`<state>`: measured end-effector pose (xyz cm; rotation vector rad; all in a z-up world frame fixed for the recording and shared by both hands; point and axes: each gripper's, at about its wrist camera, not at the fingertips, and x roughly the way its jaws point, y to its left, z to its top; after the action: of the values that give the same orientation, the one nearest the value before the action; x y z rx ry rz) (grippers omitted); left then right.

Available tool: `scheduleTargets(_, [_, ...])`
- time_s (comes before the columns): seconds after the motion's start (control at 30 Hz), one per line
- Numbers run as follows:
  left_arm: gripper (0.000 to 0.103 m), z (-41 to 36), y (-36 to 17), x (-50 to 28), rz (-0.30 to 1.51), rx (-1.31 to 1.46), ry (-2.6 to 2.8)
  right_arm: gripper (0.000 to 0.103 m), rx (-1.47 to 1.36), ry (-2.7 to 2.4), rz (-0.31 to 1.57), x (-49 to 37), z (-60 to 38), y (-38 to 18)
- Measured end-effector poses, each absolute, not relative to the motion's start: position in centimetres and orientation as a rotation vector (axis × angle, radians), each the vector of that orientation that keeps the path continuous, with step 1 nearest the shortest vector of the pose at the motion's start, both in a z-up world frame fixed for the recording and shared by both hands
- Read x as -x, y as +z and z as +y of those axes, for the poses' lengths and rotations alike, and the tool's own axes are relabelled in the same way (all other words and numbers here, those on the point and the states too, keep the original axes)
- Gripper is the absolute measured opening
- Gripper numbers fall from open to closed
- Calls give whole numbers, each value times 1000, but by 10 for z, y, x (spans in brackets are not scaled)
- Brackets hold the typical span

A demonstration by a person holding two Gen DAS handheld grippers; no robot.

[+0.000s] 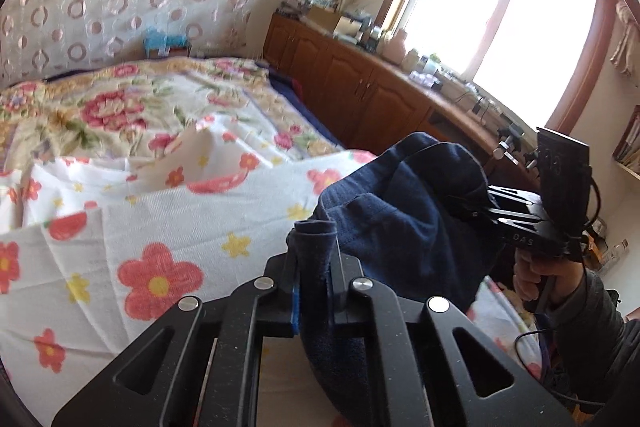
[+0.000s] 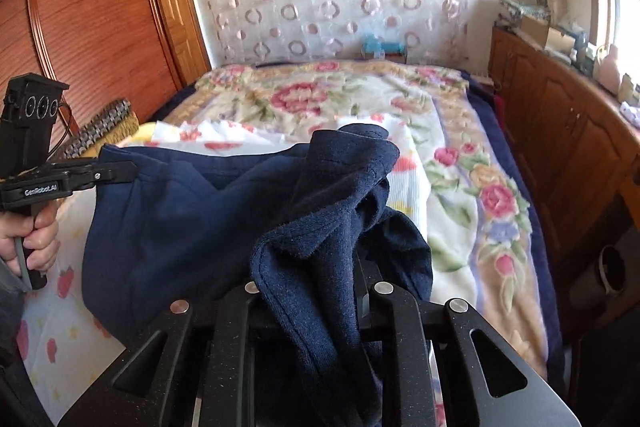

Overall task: Fold small clothes
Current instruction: 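Close both grippers on the folded shirt and lift it, then carry the shirt onto the patterned cloth stack and open both grippers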

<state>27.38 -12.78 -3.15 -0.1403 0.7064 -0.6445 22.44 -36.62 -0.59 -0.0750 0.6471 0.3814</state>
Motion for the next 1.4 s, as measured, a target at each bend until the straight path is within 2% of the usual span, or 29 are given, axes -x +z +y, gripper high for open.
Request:
scheduleTargets(0.37, [9,-37,43,-207,479,146,-525,19,176,469,424,-190,-304,51])
scheduleTargets(0.6, [9,60,53,-166,393,186,-324,19,290,645,327,-197,-202,86])
scheduleTargets(0.87, [9,154,10,-140,365,275,-78,19,459,818,300,-247,-56,102])
scheduleTargets(1.03, [9,197,-46,-144,416,383,47,19,655,875,271,-295,45,88])
scheduleTargets(1.2, [9,216,-80,-142,472,415,100,20,715,948,341,-354,124,62])
scheduleTargets(1.3, [9,216,-89,-143,501,405,115,26,690,947,418,-391,152,54])
scheduleTargets(1.4, [9,215,-93,-143,516,406,114,38,599,885,455,-414,151,63])
